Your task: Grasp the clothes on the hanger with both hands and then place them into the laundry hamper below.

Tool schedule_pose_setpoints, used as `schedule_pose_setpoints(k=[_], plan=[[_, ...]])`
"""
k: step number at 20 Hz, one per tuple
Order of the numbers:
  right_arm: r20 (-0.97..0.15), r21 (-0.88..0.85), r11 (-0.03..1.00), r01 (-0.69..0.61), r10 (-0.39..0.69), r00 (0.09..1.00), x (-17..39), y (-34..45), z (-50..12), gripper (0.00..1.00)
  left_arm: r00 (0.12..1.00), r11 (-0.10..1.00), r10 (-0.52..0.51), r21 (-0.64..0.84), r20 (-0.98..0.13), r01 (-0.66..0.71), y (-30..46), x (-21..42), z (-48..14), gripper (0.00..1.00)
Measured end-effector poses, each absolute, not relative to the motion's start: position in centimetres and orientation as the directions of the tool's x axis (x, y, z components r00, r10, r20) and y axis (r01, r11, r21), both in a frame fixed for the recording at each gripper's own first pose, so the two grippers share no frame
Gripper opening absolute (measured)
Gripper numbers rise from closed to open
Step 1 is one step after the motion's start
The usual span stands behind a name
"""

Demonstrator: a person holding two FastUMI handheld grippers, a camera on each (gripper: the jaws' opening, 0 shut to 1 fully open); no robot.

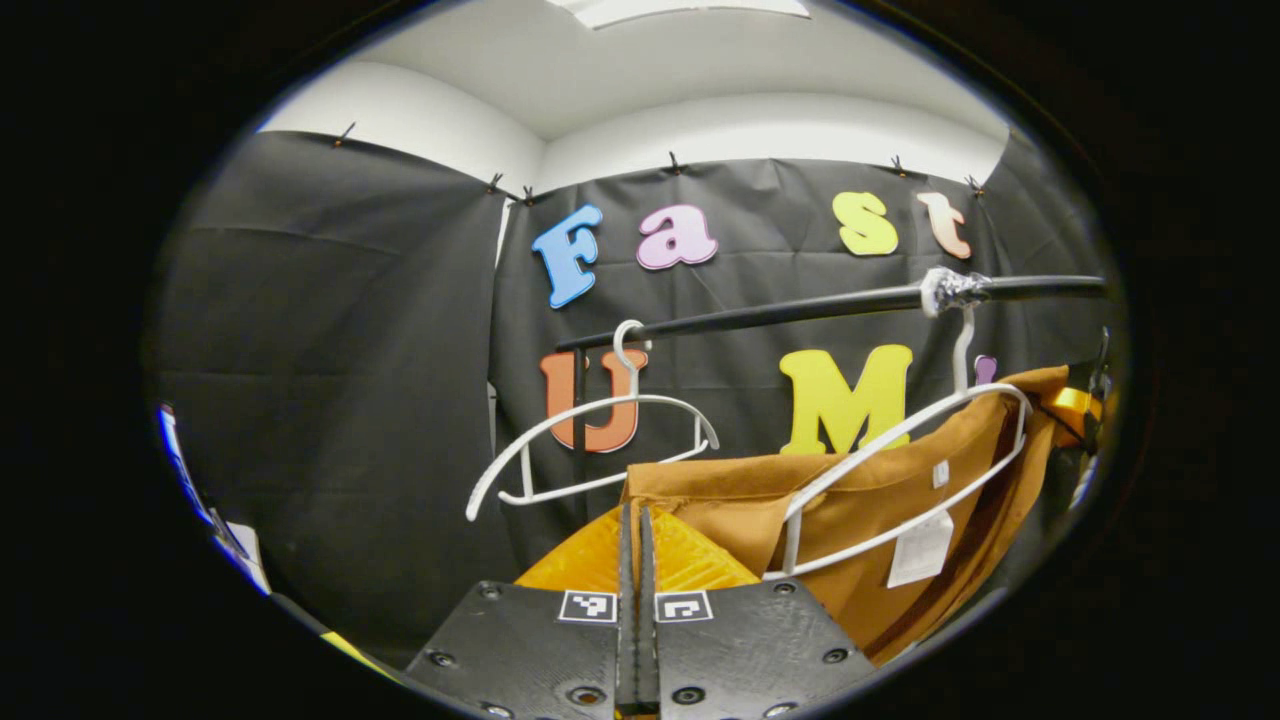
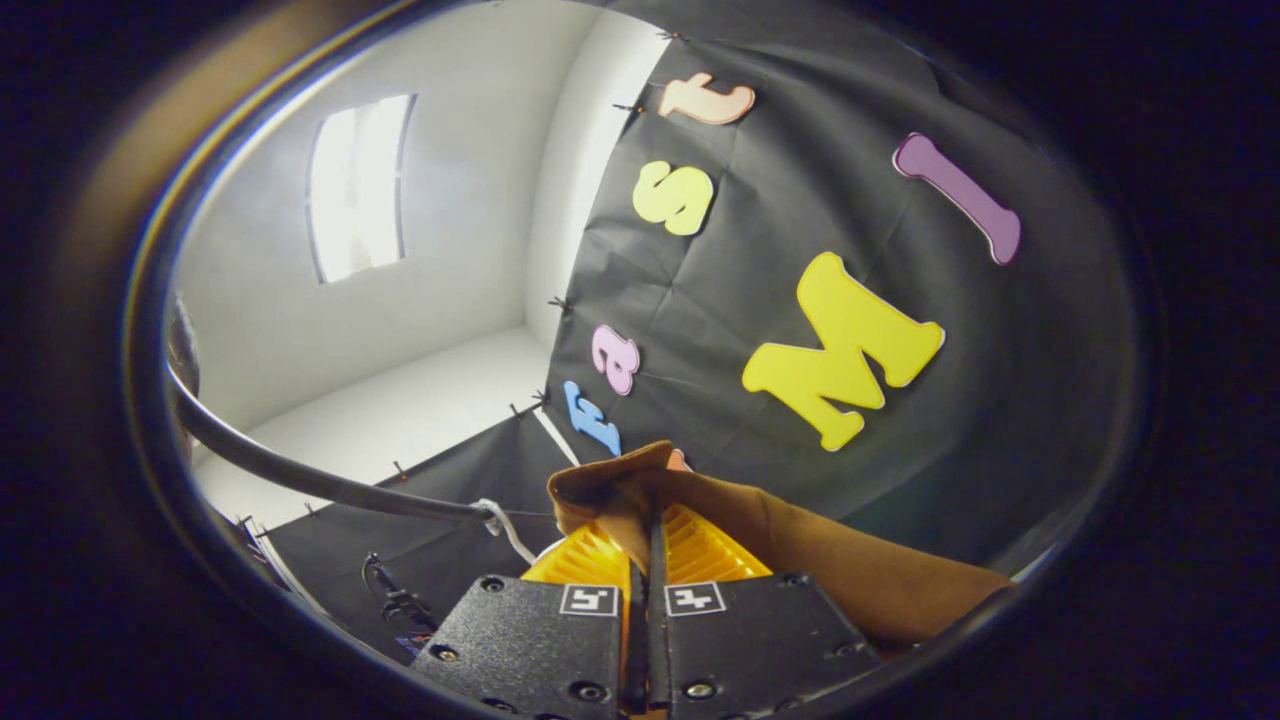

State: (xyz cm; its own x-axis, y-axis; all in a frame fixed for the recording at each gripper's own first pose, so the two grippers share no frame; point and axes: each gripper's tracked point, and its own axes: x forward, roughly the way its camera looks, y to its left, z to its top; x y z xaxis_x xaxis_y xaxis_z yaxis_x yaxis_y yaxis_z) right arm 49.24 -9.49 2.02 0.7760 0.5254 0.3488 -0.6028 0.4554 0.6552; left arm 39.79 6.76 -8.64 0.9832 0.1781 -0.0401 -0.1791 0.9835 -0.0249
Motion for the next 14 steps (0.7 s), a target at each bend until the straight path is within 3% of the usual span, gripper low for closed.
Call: schedule_pose_setpoints(k=[3, 4, 7, 8, 10, 14], plan=[[0.327, 0.667, 0.496, -0.556, 0.476, 0.816, 50.0, -10.1, 1.8, 0.04, 0.984, 0.985, 0.173, -0.019, -0.033, -0.174, 6.3, 40.0, -8.4, 0.0], [0.303, 0.657, 0.539, -0.527, 0.452, 0.839, 50.7, -10.7, 1.3, 0.04, 0.984, 0.985, 0.174, -0.01, -0.03, -0.174, 6.7, 40.3, -8.3, 0.04], [0.224, 0.611, 0.652, -0.449, 0.401, 0.888, 52.1, -11.3, -0.6, 0.04, 0.984, 0.985, 0.167, -0.027, -0.066, -0.169, 7.5, 41.3, -9.4, 0.0], [0.208, 0.611, 0.66, -0.438, 0.4, 0.892, 52.2, -11.3, -1.1, 0.04, 0.983, 0.985, 0.166, -0.028, -0.076, -0.168, 7.8, 41.4, -10.0, 0.04], [0.19, 0.624, 0.656, -0.424, 0.399, 0.897, 52.3, -11.2, -1.8, 0.04, 0.982, 0.985, 0.169, -0.011, -0.085, -0.171, 7.7, 41.3, -10.7, 0.0], [0.065, 0.654, 0.683, -0.326, 0.378, 0.923, 53.2, -11.6, -6.6, 0.04, 0.979, 0.987, 0.157, 0.007, -0.127, -0.158, 7.0, 41.2, -13.2, 0.04]])
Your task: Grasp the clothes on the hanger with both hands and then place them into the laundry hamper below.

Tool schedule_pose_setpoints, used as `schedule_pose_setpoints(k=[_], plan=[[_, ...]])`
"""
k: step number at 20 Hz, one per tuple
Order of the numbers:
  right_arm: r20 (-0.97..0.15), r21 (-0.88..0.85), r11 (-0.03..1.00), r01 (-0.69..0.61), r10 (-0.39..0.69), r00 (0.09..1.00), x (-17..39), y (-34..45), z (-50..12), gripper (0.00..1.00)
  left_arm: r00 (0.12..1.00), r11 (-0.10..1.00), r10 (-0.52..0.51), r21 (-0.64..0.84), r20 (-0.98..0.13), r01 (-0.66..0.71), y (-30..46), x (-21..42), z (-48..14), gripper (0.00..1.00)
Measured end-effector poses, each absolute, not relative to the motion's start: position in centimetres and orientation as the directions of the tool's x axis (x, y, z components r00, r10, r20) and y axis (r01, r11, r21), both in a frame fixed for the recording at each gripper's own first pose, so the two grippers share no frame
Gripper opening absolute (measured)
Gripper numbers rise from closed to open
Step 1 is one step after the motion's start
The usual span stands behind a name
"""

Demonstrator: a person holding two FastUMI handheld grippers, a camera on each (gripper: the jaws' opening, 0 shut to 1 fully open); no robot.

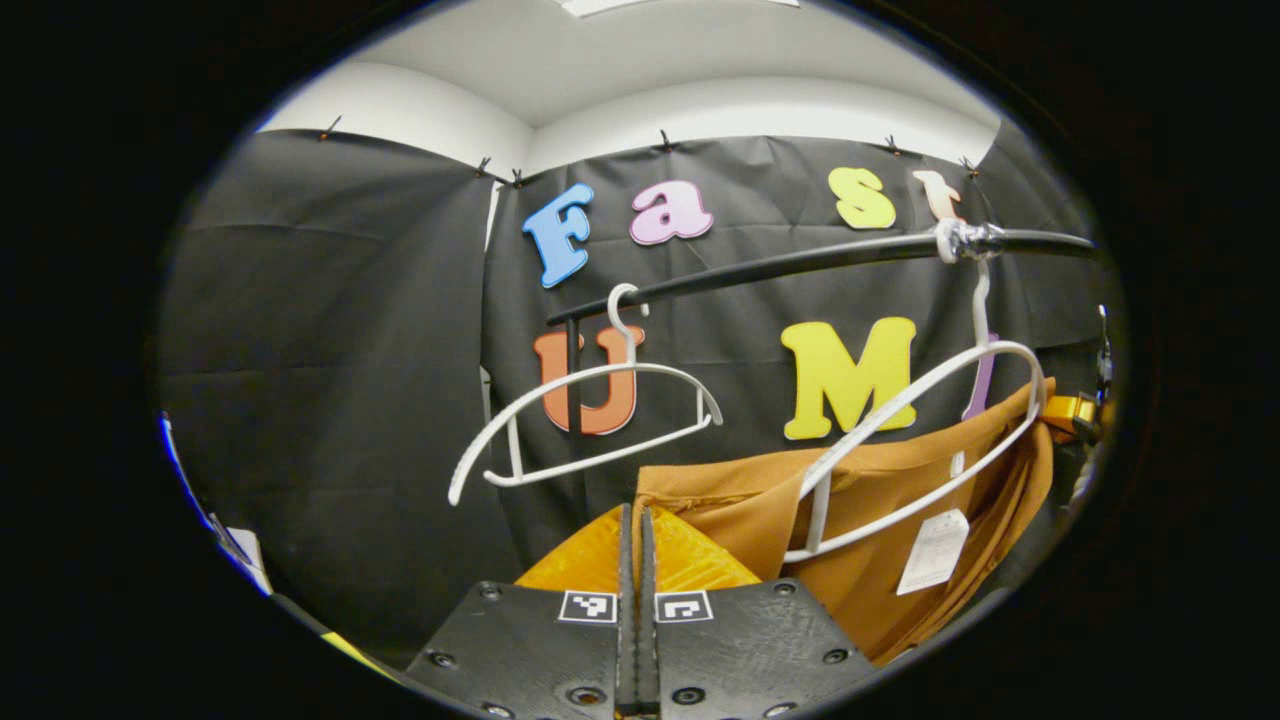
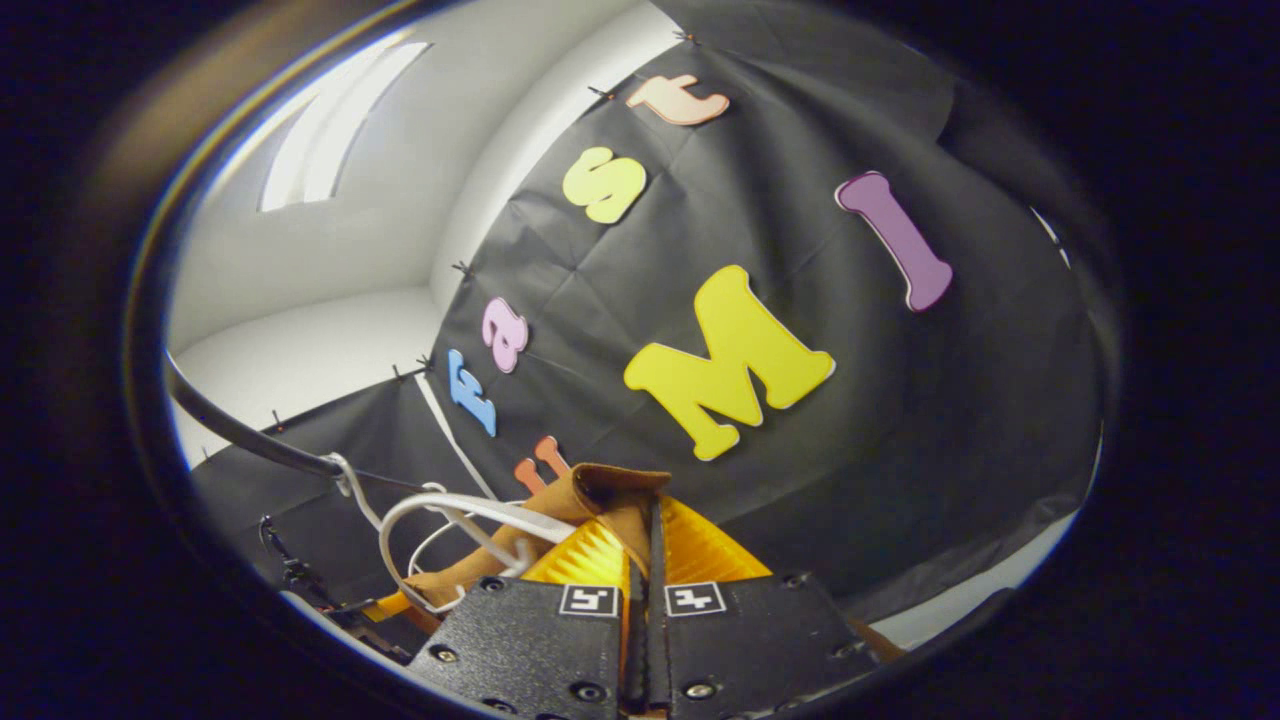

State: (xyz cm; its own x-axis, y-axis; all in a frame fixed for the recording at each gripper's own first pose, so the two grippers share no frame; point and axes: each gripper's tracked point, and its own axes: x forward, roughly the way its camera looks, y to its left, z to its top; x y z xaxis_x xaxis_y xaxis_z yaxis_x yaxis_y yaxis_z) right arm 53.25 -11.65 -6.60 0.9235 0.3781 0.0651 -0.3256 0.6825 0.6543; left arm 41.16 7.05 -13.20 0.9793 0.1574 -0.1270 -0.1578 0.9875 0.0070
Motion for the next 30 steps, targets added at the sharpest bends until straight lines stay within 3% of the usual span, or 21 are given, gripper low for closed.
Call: schedule_pose_setpoints(k=[11, 12, 20, 26, 30], plan=[[-0.112, 0.643, 0.714, -0.278, 0.447, 0.887, 50.0, -8.7, -15.4, 0.04, 0.931, 0.98, 0.182, -0.018, -0.316, -0.198, 7.0, 37.4, -22.4, 0.0], [-0.121, 0.632, 0.723, -0.281, 0.45, 0.885, 50.0, -8.5, -15.5, 0.04, 0.93, 0.981, 0.185, -0.002, -0.318, -0.196, 7.0, 37.1, -22.9, 0.04], [-0.117, 0.583, 0.729, -0.359, 0.513, 0.85, 48.0, -4.8, -13.7, 0.04, 0.948, 0.989, 0.147, 0.025, -0.283, -0.146, 4.7, 36.9, -20.2, 0.0], [-0.073, 0.548, 0.688, -0.476, 0.606, 0.792, 44.7, 0.5, -10.9, 0.04, 0.977, 0.999, 0.038, -0.015, -0.212, -0.043, -0.8, 36.3, -15.3, 0.04], [-0.05, 0.548, 0.641, -0.537, 0.666, 0.745, 42.2, 4.0, -9.5, 0.04, 0.983, 0.998, -0.023, -0.063, -0.181, 0.012, -3.9, 35.4, -13.5, 0.0]])
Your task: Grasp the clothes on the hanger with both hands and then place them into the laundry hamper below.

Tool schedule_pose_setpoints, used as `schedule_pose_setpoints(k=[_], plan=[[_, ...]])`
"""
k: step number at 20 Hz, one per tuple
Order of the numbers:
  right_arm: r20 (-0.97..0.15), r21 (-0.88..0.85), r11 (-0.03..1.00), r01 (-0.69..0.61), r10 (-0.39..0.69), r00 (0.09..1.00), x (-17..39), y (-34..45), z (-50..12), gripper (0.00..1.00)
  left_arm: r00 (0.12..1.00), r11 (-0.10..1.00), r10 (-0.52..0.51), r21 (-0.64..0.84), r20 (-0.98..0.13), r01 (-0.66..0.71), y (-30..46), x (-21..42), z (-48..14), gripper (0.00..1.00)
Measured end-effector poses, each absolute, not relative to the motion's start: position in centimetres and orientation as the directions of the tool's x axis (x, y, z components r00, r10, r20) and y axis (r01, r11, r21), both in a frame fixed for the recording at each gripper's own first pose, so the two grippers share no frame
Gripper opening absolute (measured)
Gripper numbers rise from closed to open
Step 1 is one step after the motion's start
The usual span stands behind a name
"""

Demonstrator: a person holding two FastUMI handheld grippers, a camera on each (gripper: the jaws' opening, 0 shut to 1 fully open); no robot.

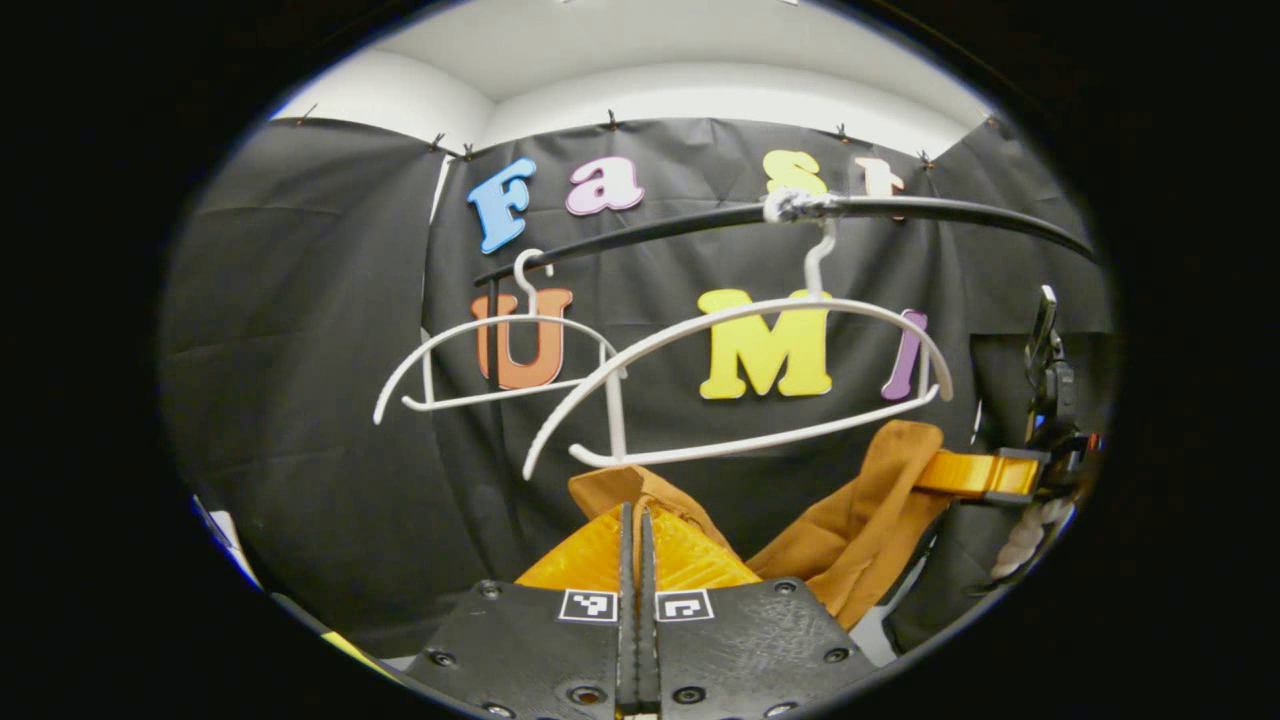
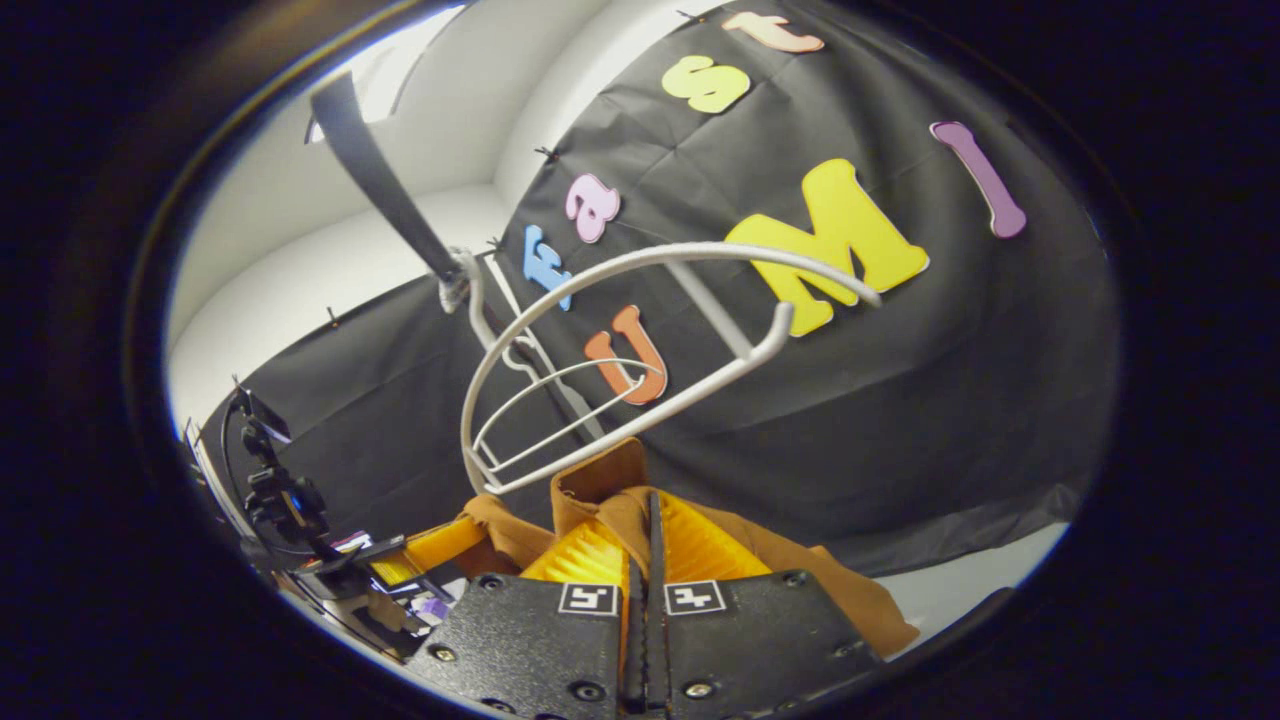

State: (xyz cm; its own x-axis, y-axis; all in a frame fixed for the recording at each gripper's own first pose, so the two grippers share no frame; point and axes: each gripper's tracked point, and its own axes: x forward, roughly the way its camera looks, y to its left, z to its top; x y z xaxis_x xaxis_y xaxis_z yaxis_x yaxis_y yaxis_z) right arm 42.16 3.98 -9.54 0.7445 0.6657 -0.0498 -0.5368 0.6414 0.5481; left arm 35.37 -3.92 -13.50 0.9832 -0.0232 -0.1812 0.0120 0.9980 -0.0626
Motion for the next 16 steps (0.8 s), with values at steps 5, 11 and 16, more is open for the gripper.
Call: schedule_pose_setpoints(k=[5, 11, 16], plan=[[-0.068, 0.558, 0.585, -0.589, 0.739, 0.67, 38.4, 7.6, -10.3, 0.04, 0.978, 0.993, -0.075, -0.104, -0.192, 0.056, -6.5, 33.9, -13.8, 0.0], [-0.182, 0.563, 0.585, -0.584, 0.777, 0.603, 35.0, 9.1, -15.5, 0.04, 0.956, 0.984, -0.141, -0.143, -0.258, 0.107, -8.9, 31.8, -17.6, 0.04], [-0.336, 0.587, 0.639, -0.497, 0.751, 0.569, 33.8, 8.0, -23.4, 0.04, 0.913, 0.962, -0.18, -0.26, -0.366, 0.085, -11.4, 29.8, -25.1, 0.04]])
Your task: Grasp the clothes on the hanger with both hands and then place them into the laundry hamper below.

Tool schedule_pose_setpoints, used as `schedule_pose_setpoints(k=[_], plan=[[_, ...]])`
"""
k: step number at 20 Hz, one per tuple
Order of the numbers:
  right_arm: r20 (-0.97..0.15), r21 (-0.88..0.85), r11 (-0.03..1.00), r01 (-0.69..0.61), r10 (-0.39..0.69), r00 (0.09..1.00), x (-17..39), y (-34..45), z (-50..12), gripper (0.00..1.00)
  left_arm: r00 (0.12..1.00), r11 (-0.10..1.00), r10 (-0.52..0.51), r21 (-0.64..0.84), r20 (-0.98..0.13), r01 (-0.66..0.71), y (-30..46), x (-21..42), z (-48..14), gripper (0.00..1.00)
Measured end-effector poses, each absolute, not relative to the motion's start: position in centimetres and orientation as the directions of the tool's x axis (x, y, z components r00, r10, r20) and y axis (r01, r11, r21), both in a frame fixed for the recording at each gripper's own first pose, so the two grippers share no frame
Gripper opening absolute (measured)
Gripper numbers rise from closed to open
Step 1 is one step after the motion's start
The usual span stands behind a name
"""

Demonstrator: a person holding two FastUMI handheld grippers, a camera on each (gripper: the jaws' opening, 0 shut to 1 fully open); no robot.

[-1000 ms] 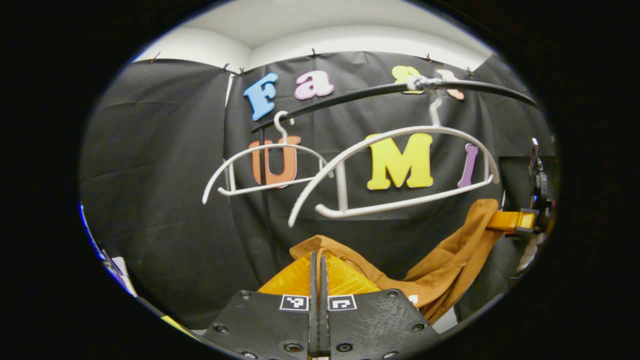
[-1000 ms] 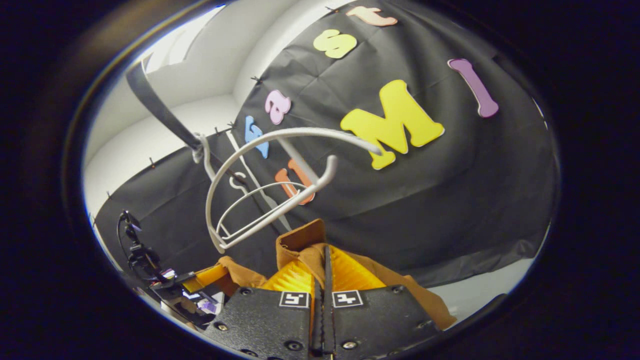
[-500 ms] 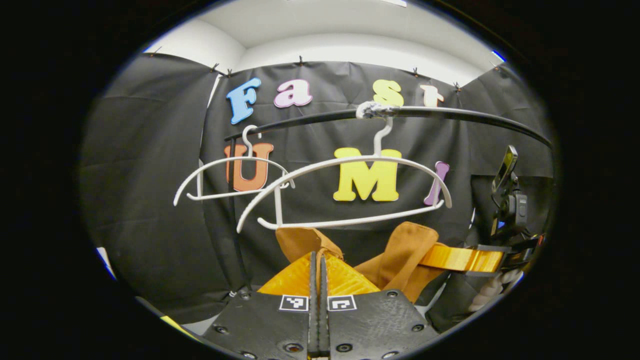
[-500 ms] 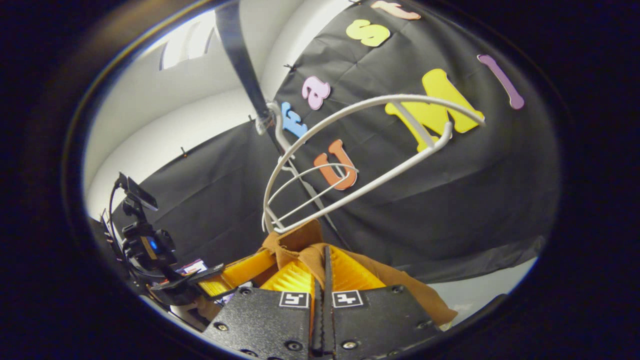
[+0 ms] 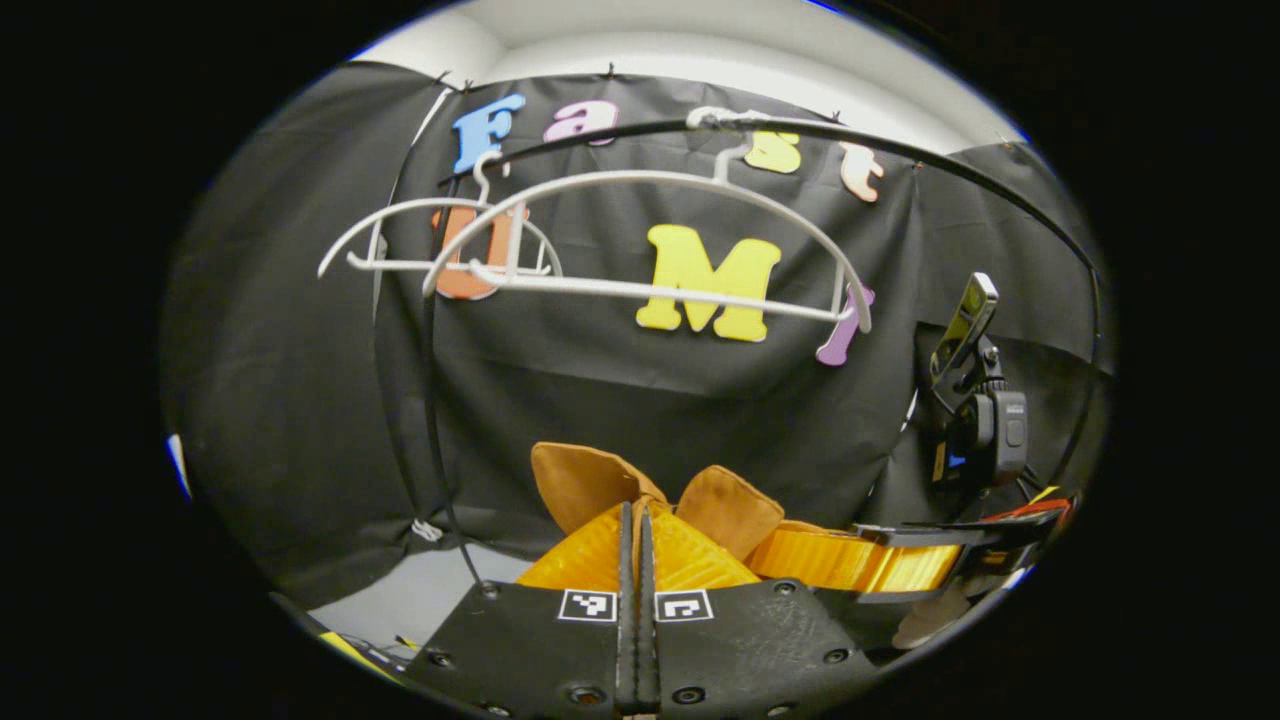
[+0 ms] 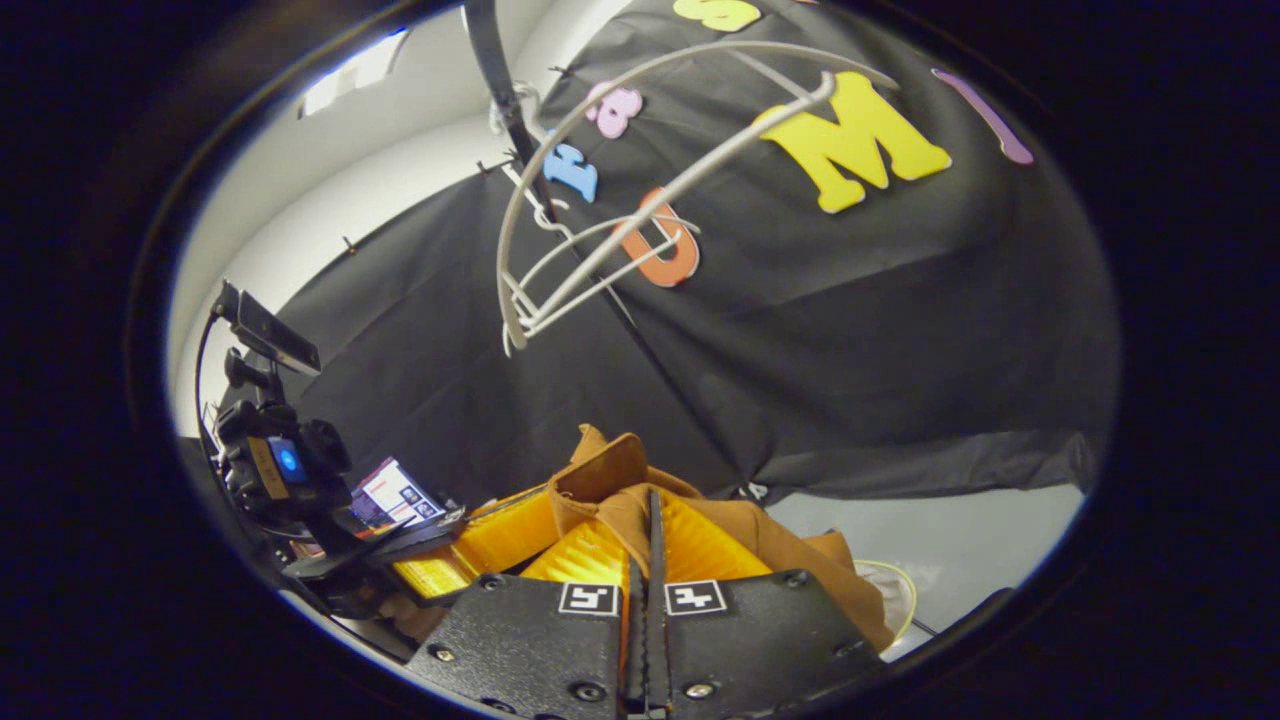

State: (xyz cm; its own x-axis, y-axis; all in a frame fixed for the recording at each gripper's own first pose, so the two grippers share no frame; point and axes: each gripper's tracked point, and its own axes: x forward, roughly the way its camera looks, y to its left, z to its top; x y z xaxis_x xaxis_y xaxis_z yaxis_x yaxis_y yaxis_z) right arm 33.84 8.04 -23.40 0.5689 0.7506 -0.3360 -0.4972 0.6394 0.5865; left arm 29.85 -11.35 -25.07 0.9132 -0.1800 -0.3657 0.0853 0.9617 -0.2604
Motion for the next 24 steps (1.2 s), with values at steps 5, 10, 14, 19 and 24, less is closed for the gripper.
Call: schedule_pose_setpoints(k=[5, 10, 14, 19, 24], plan=[[-0.551, 0.534, 0.753, -0.384, 0.654, 0.518, 34.5, 6.7, -33.2, 0.04, 0.857, 0.953, -0.186, -0.3, -0.481, 0.039, -12.1, 28.0, -33.4, 0.0], [-0.736, 0.506, 0.836, -0.212, 0.547, 0.4, 32.1, 4.6, -43.7, 0.04, 0.767, 0.945, -0.217, -0.328, -0.604, 0.009, -13.4, 26.0, -41.6, 0.0], [-0.842, 0.42, 0.894, -0.154, 0.448, 0.302, 29.7, 4.1, -48.8, 0.04, 0.646, 0.944, -0.22, -0.326, -0.731, -0.047, -14.1, 22.8, -48.0, 0.0], [-0.889, 0.319, 0.929, -0.188, 0.362, 0.28, 30.3, 3.2, -50.0, 0.04, 0.594, 0.949, -0.22, -0.311, -0.773, -0.053, -14.0, 22.0, -49.7, 0.0], [-0.898, 0.259, 0.945, -0.201, 0.312, 0.31, 32.0, 1.7, -49.5, 0.17, 0.566, 0.959, -0.184, -0.272, -0.804, -0.075, -12.9, 21.2, -50.7, 0.0]])
